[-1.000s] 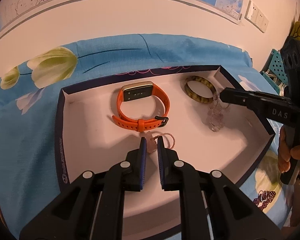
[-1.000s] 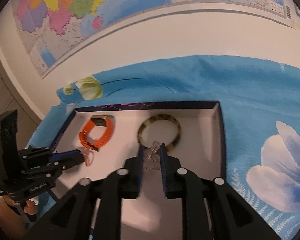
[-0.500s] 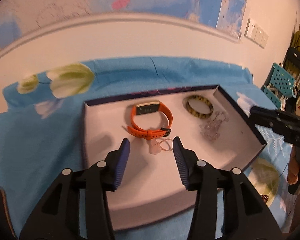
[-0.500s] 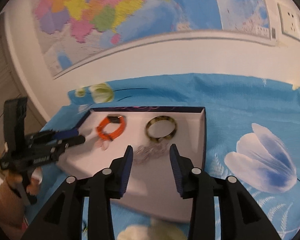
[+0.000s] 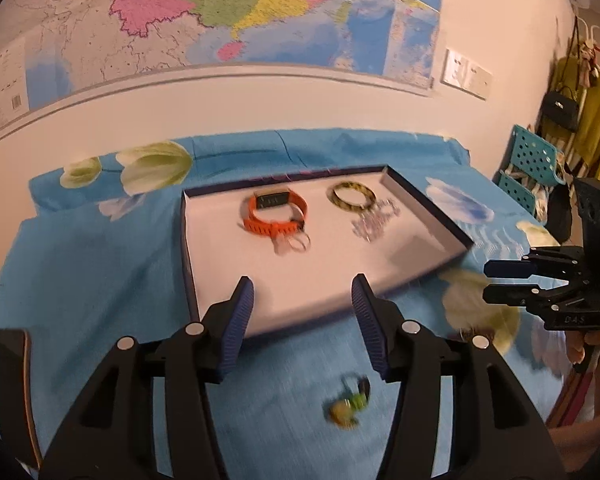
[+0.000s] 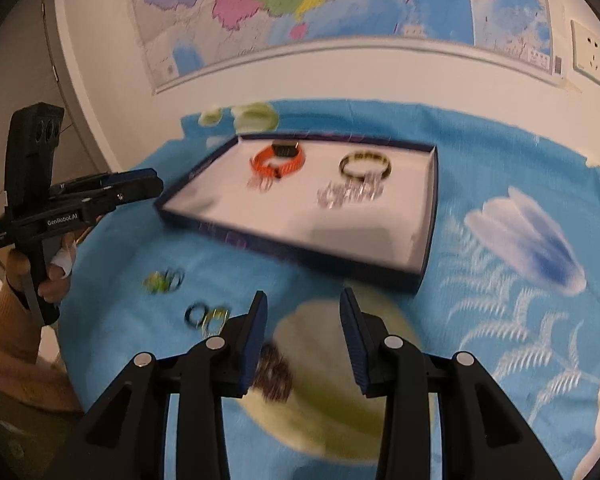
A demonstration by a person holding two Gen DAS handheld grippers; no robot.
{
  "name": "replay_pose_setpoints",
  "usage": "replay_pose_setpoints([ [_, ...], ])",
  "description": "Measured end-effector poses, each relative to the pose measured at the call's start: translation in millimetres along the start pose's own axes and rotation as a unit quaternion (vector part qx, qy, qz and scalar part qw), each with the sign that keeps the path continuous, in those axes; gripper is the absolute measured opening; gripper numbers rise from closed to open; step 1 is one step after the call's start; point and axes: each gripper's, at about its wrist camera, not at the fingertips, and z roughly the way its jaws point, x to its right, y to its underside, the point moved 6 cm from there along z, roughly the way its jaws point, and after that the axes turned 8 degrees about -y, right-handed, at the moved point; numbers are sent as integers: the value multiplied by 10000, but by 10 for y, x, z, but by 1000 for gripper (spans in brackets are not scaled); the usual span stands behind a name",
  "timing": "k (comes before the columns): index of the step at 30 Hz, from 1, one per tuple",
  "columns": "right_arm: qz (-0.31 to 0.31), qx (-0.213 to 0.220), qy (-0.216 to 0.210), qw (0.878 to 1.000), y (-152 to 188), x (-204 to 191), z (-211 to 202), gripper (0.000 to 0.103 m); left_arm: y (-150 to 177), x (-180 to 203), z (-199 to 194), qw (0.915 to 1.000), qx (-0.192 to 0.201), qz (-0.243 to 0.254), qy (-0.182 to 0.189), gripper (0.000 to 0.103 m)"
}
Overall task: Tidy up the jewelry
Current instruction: 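Move the right tool to the purple beaded bracelet and grasp it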
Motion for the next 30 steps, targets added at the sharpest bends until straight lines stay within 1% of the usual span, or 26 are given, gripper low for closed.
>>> replay_pose_setpoints([
  [8,126,-243,-82,9996,345,-74,17,36,333,55,-87,9996,-199,-75,159,52],
  [15,135,-330,-15,9994,481,-93,66,36,574,132,-118,9988,-396,28,292,52],
  [17,114,-324,13,9994,487,-101,68,31,647,167,-119,9983,-467,95,334,52],
  [18,99,-338,42,9994,490,-103,72,19,674,190,-119,9980,-498,142,360,52],
  [19,90,-361,47,9993,487,-104,84,11,707,216,-120,9978,-522,205,364,52],
  [23,51,-364,20,9993,481,-109,76,6,785,289,-109,9969,-588,397,340,52],
  [30,65,-200,-87,9997,427,-168,-41,5,794,307,-51,9962,-684,424,343,47],
])
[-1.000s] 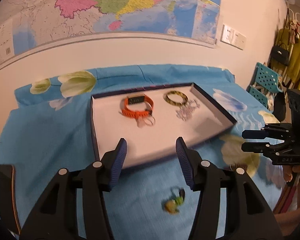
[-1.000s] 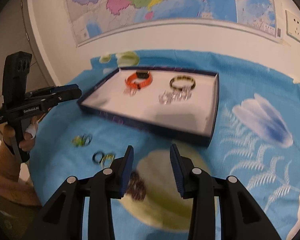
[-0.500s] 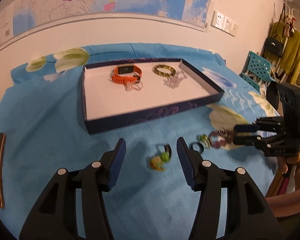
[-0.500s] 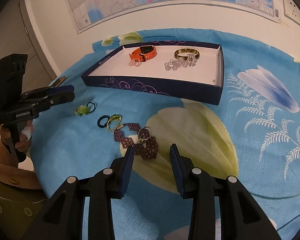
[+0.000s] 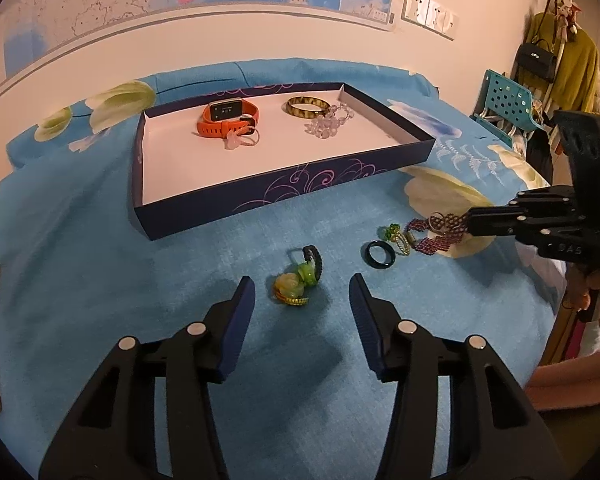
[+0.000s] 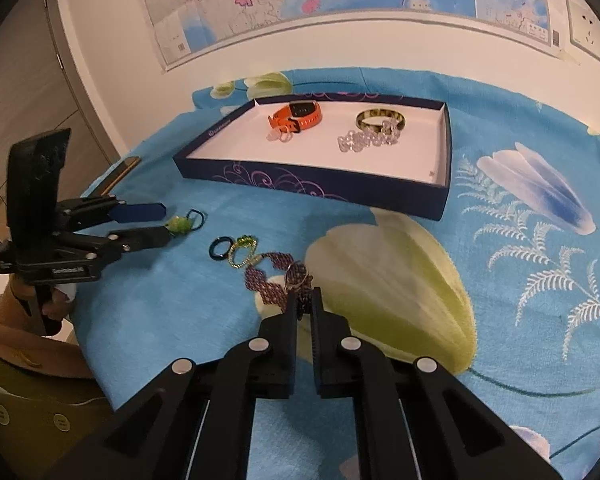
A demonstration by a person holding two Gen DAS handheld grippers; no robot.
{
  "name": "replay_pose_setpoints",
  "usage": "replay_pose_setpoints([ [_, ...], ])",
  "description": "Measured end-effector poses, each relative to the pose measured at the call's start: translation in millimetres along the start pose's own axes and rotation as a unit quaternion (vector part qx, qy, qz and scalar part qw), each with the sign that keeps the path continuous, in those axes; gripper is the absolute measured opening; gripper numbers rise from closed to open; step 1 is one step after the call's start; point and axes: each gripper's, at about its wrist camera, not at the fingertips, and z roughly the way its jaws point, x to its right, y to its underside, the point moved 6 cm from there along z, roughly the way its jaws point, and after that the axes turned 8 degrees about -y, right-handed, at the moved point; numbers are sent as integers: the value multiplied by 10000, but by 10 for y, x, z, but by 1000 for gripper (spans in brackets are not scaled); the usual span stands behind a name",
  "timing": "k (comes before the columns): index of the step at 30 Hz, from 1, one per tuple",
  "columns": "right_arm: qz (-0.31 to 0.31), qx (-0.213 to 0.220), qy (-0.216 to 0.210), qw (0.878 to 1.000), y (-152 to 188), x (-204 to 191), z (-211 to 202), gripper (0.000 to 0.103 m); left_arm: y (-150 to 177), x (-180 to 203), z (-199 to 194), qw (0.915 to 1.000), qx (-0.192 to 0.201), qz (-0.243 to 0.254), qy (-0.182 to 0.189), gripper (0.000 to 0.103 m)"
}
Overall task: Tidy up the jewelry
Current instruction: 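Move the right tool to the purple beaded bracelet and grasp it, then lift the purple beaded bracelet with the right tool while the left tool approaches the black ring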
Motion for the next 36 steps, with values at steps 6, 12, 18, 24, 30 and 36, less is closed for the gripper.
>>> replay_pose_setpoints([
  [6,-34,198,-76,9998,-107,-68,-111,5,16,1,94,9998,-192,6,-36,38],
  [12,-65,407,-140,9991,-228,-109,-184,5,9,9,91,9997,-220,-14,-66,32],
  [18,-5,579,-187,9981,-324,-94,-238,5,-89,230,-119,9992,220,313,62,35],
  [24,-71,671,-172,9976,-394,-127,-264,5,-176,560,22,9964,173,764,315,35],
  [30,-60,837,-197,9963,-486,-112,-330,5,-199,632,241,9959,-93,791,433,35],
  [36,-17,895,-206,9958,-518,-80,-325,5,-179,599,310,9964,-221,724,379,29],
])
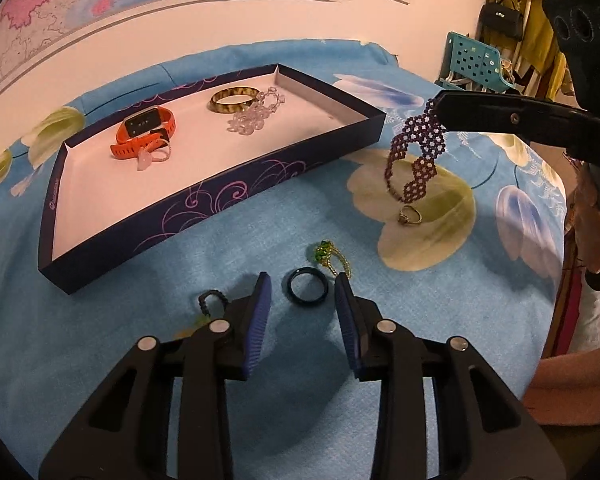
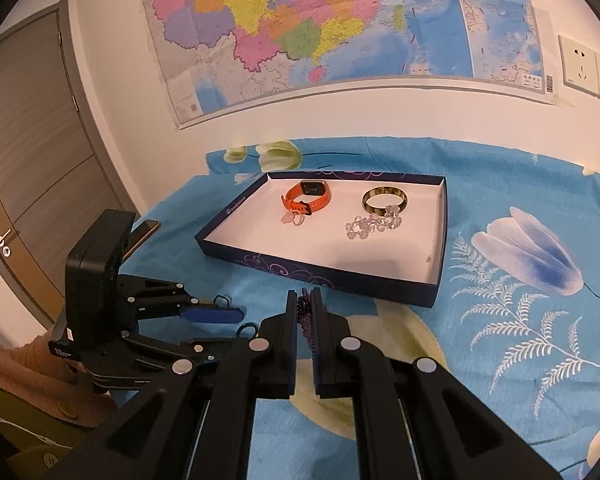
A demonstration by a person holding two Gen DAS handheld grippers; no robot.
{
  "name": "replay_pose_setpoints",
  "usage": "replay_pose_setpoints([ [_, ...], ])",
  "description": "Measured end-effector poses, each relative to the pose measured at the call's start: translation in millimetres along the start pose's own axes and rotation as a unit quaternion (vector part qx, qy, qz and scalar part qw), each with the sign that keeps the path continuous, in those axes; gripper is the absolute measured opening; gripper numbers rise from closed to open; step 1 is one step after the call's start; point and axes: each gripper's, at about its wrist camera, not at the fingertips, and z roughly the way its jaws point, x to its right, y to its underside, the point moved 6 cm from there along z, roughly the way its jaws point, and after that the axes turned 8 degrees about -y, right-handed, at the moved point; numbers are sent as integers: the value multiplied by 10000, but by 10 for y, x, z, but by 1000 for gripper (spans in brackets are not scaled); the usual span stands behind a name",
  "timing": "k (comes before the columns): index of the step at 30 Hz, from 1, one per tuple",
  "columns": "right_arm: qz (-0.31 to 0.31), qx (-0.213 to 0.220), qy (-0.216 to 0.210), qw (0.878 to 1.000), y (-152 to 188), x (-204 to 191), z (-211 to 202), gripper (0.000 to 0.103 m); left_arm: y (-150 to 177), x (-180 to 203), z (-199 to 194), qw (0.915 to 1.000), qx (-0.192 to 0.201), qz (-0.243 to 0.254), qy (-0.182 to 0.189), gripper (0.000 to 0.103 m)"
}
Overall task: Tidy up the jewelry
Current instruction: 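Lift the purple beaded bracelet with the right tool while the left tool approaches the black ring, then carry the purple bracelet and black ring over the tray and open both tools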
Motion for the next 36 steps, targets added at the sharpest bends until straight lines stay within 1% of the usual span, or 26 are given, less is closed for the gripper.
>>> replay_pose_setpoints([
  [1,9,-1,-6,10000,-12,12,10,5,1,-13,3,10000,-2,-26,-2,27],
  [2,22,4,-4,10000,-20,21,21,5,0,-22,3,10000,-3,-46,21,22],
  [9,89,63,-82,9999,-69,32,54,5,-12,-39,-38,9998,44,-164,114,22],
  [18,31,236,-151,9996,-284,69,76,5,-248,-208,-337,9980,512,-368,94,22],
  [26,-6,334,-188,9993,-538,143,195,5,-498,-460,-396,9962,721,-473,-155,22],
  [36,190,239,-304,9991,-738,334,554,5,-722,-722,-209,9952,702,-558,-395,22],
])
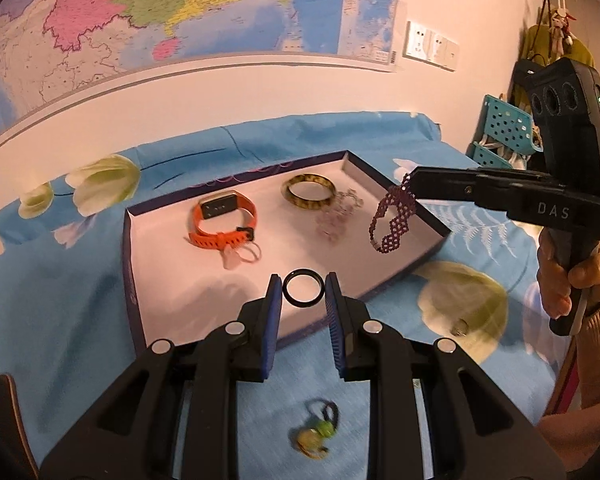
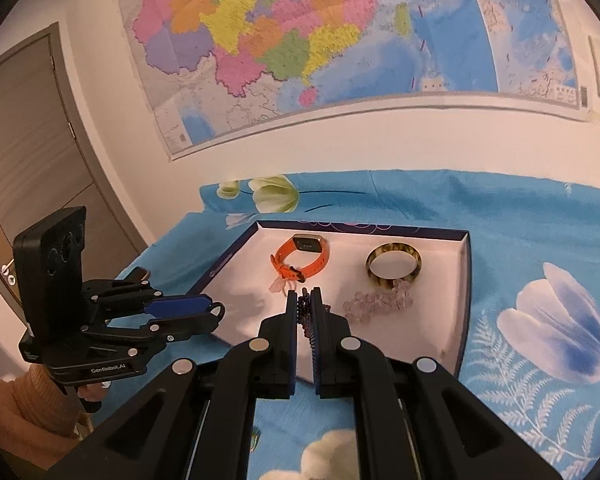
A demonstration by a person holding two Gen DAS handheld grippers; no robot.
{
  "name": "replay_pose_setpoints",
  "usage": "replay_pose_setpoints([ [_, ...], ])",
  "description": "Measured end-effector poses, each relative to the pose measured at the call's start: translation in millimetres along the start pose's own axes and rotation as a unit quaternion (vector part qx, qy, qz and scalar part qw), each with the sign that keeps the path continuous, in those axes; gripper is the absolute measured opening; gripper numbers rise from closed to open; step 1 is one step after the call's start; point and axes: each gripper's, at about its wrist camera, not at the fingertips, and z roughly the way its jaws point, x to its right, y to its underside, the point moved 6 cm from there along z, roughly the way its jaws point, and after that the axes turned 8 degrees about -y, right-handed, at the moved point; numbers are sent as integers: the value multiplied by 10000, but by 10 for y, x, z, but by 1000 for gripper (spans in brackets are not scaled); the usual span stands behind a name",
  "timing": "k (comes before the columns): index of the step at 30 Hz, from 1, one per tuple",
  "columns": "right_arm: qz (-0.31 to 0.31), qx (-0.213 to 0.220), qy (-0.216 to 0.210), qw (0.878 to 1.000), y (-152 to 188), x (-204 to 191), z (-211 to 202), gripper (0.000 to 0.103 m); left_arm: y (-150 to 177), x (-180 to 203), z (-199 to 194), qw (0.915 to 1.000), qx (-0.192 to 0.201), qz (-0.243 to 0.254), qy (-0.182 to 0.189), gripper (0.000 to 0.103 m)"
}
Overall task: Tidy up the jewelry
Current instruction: 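Carry the purple bracelet and black ring over the tray and open both tools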
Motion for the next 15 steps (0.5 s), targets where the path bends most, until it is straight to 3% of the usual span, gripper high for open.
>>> replay_pose_setpoints([
  [15,455,-297,-70,9985,33,324,429,5,-71,-183,489,9992,-350,-57,-199,22],
])
